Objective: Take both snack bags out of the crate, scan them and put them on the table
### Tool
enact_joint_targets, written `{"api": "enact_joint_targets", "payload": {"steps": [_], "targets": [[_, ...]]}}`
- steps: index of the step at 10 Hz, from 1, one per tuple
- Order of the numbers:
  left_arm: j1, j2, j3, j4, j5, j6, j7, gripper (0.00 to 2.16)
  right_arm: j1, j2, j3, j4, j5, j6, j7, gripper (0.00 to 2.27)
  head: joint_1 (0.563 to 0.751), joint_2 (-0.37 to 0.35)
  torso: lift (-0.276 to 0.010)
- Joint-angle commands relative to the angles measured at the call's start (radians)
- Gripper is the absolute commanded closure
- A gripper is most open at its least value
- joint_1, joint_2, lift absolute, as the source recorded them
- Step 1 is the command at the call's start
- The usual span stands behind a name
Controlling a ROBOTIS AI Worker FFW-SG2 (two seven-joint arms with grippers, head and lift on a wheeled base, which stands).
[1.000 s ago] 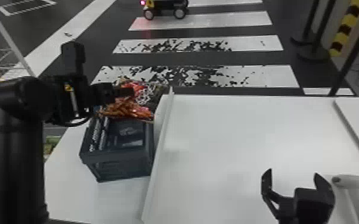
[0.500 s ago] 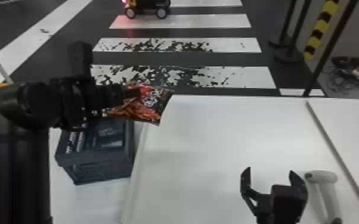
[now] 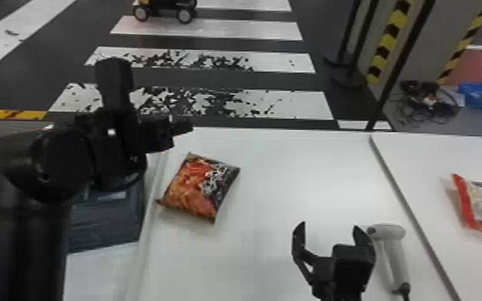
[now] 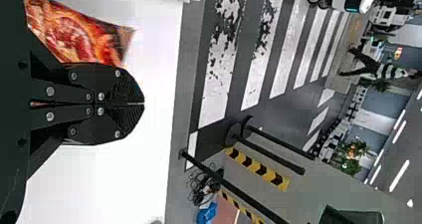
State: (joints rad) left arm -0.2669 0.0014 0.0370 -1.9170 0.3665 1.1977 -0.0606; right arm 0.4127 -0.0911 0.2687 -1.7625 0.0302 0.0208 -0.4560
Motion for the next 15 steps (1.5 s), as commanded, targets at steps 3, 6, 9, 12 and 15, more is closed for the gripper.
{"api": "enact_joint_targets", "payload": {"steps": [3, 6, 9, 12, 15], "targets": [[0.049, -0.004, -0.068, -0.005, -0.006, -0.097, 0.013, 2.14, 0.0, -0.004, -0.003, -0.002, -0.006, -0.003, 0.0, 0.06, 0.695, -0.08, -0.094], [0.1, 0.005, -0.075, -0.05, -0.041, -0.171, 0.033, 1.8, -0.005, -0.015, -0.002, -0.005, -0.01, 0.0, 0.002, 0.05, 0.695, -0.086, -0.094], [0.14, 0.045, -0.057, -0.076, -0.052, -0.244, -0.047, 0.66, -0.008, -0.015, 0.006, -0.006, -0.01, 0.003, 0.01, 0.05, 0.695, -0.07, -0.094], [0.13, 0.063, -0.055, -0.057, -0.087, -0.25, -0.133, 0.16, -0.006, -0.016, 0.007, -0.011, -0.01, 0.006, 0.01, 0.05, 0.695, -0.06, -0.094], [0.098, 0.063, -0.074, 0.012, -0.101, -0.25, -0.16, 0.16, -0.002, -0.016, 0.007, -0.012, -0.01, 0.003, 0.008, 0.05, 0.695, -0.06, -0.094]]}}
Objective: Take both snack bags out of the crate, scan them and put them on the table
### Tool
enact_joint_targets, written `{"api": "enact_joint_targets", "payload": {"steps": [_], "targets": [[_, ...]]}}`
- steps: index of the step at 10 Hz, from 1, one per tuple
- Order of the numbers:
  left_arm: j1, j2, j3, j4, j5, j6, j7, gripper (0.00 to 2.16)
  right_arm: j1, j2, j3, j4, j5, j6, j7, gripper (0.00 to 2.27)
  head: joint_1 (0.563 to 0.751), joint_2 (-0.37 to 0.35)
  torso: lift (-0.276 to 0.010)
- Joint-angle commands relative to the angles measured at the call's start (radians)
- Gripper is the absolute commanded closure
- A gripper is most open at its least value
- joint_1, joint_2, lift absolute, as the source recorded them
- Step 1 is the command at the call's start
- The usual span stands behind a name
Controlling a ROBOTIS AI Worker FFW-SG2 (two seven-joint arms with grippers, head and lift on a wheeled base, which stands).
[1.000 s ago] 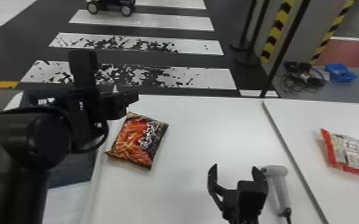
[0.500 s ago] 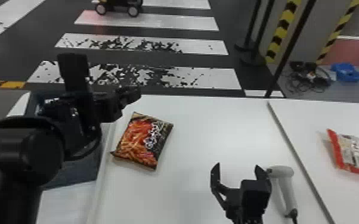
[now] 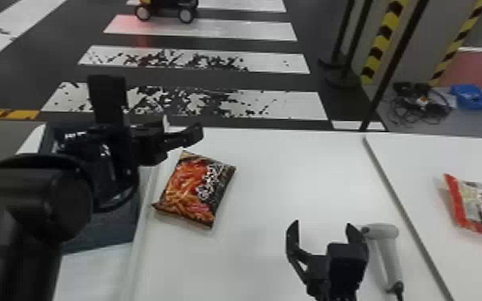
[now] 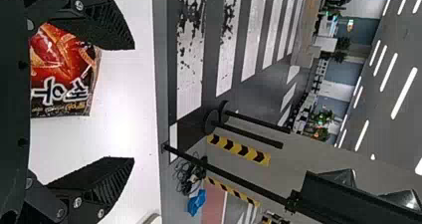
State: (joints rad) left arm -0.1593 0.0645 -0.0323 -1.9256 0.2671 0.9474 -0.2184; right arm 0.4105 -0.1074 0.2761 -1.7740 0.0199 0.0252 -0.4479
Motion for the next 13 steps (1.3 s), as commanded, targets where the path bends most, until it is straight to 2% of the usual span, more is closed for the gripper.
{"api": "enact_joint_targets", "payload": {"steps": [1, 3, 4, 6, 12, 13], "targets": [[-0.026, -0.003, -0.018, 0.053, -0.012, 0.0, -0.007, 0.16, 0.002, 0.0, 0.0, -0.001, 0.0, -0.001, 0.0, 0.05, 0.695, -0.063, -0.094], [-0.022, -0.011, -0.034, 0.076, -0.032, -0.012, -0.029, 0.16, 0.007, 0.0, -0.002, -0.002, 0.0, -0.004, 0.0, 0.05, 0.695, -0.072, -0.094], [-0.003, -0.011, -0.052, 0.074, -0.066, -0.098, -0.027, 0.16, 0.007, 0.0, -0.003, -0.002, 0.0, -0.004, 0.0, 0.05, 0.695, -0.078, -0.094], [-0.014, -0.011, -0.081, 0.117, -0.114, -0.101, -0.032, 0.17, 0.007, 0.0, 0.002, -0.002, 0.0, -0.004, 0.0, 0.05, 0.695, -0.085, -0.094], [-0.049, -0.017, -0.112, 0.263, -0.117, -0.147, -0.035, 0.21, 0.01, 0.0, 0.003, -0.002, 0.0, -0.004, 0.0, 0.05, 0.695, -0.099, -0.094], [-0.049, -0.02, -0.112, 0.277, -0.112, -0.169, -0.016, 0.52, 0.01, 0.0, 0.003, -0.002, 0.0, -0.004, 0.0, 0.05, 0.695, -0.099, -0.094]]}}
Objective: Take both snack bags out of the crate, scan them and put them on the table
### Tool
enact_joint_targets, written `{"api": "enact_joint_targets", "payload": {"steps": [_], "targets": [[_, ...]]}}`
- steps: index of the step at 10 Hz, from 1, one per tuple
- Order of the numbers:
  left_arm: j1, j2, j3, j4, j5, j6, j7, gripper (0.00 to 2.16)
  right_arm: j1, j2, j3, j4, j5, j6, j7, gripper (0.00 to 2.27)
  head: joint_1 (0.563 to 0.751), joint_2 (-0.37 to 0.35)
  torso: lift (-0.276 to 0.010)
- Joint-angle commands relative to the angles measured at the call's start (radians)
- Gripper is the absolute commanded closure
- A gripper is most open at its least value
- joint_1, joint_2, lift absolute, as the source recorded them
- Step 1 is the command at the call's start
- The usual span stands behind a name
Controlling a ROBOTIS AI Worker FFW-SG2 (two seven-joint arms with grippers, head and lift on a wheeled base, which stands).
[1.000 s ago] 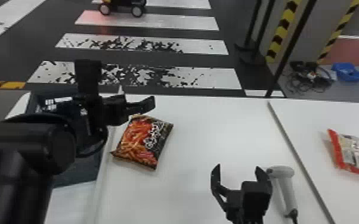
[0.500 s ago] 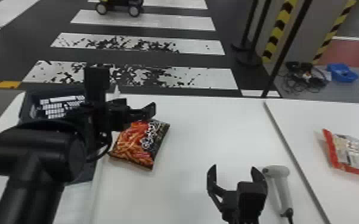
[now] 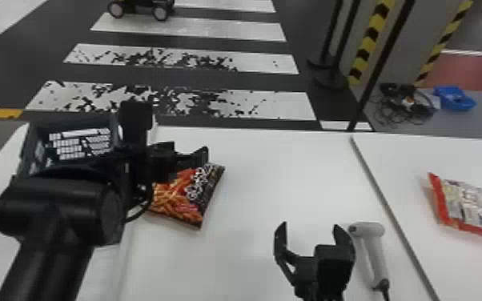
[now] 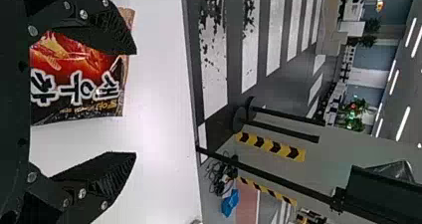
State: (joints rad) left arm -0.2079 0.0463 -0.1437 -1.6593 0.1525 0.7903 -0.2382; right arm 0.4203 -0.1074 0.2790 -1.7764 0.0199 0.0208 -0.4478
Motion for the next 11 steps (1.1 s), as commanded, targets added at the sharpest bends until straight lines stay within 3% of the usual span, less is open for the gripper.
{"api": "enact_joint_targets", "payload": {"steps": [1, 3, 5, 7, 11], "targets": [[-0.001, -0.005, -0.002, 0.013, 0.001, -0.015, 0.013, 1.06, 0.002, 0.0, -0.001, 0.0, 0.0, 0.0, 0.0, 0.05, 0.695, -0.098, -0.094], [-0.01, -0.005, -0.011, 0.019, -0.007, -0.012, 0.02, 2.08, 0.002, 0.0, 0.0, 0.0, 0.0, 0.0, 0.0, 0.05, 0.695, -0.097, -0.094], [-0.027, -0.005, -0.02, 0.041, -0.033, 0.016, 0.056, 2.13, 0.002, 0.0, 0.0, 0.0, 0.0, 0.0, 0.0, 0.05, 0.695, -0.096, -0.094], [-0.071, -0.008, -0.043, 0.116, -0.042, 0.108, 0.131, 2.13, 0.002, 0.0, -0.001, 0.002, 0.0, 0.0, 0.0, 0.05, 0.695, -0.085, -0.094], [-0.151, -0.029, -0.071, 0.297, -0.065, 0.093, 0.148, 2.14, 0.002, 0.0, -0.001, 0.0, -0.002, 0.0, 0.001, 0.05, 0.695, -0.078, -0.094]]}}
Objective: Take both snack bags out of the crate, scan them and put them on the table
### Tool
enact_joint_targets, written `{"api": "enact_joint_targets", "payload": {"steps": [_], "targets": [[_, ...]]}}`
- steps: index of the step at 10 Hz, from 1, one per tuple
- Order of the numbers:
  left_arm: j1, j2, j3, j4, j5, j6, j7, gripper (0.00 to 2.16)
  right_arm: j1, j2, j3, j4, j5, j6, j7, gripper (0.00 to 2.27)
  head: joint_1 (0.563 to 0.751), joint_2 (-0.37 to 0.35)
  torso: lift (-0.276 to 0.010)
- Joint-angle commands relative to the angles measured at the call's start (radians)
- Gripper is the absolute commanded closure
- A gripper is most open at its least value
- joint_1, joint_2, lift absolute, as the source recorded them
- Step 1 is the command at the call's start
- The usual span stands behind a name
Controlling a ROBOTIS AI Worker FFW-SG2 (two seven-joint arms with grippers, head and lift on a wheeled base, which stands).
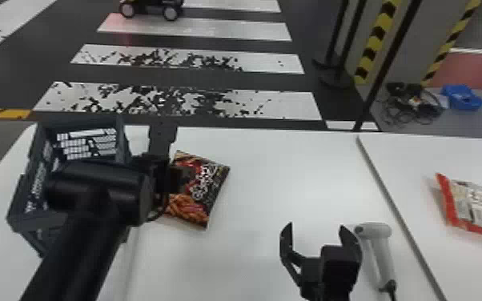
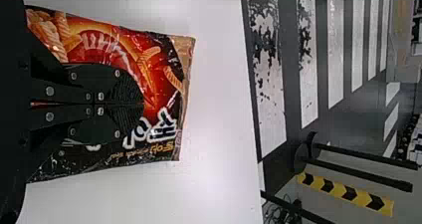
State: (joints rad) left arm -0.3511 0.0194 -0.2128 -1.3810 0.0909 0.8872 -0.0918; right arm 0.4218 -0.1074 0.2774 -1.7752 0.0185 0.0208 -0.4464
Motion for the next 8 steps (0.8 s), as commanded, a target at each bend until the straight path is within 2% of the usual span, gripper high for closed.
{"api": "enact_joint_targets", "payload": {"steps": [1, 4, 6, 8], "targets": [[-0.009, -0.01, -0.004, 0.023, -0.023, -0.001, 0.024, 2.13, 0.002, 0.0, -0.003, -0.001, -0.002, 0.0, 0.0, 0.05, 0.695, -0.08, -0.093], [-0.009, -0.004, 0.004, 0.031, -0.028, 0.005, 0.038, 2.14, 0.0, -0.002, -0.001, -0.001, -0.003, 0.003, 0.0, 0.05, 0.695, -0.072, -0.093], [-0.02, -0.01, 0.003, 0.083, -0.051, 0.005, 0.038, 2.14, 0.0, -0.002, 0.0, -0.001, -0.003, 0.003, 0.002, 0.05, 0.695, -0.064, -0.093], [-0.037, -0.012, 0.0, 0.132, -0.051, 0.002, 0.04, 2.14, 0.0, -0.005, -0.001, -0.001, -0.003, 0.003, 0.002, 0.05, 0.695, -0.058, -0.093]]}}
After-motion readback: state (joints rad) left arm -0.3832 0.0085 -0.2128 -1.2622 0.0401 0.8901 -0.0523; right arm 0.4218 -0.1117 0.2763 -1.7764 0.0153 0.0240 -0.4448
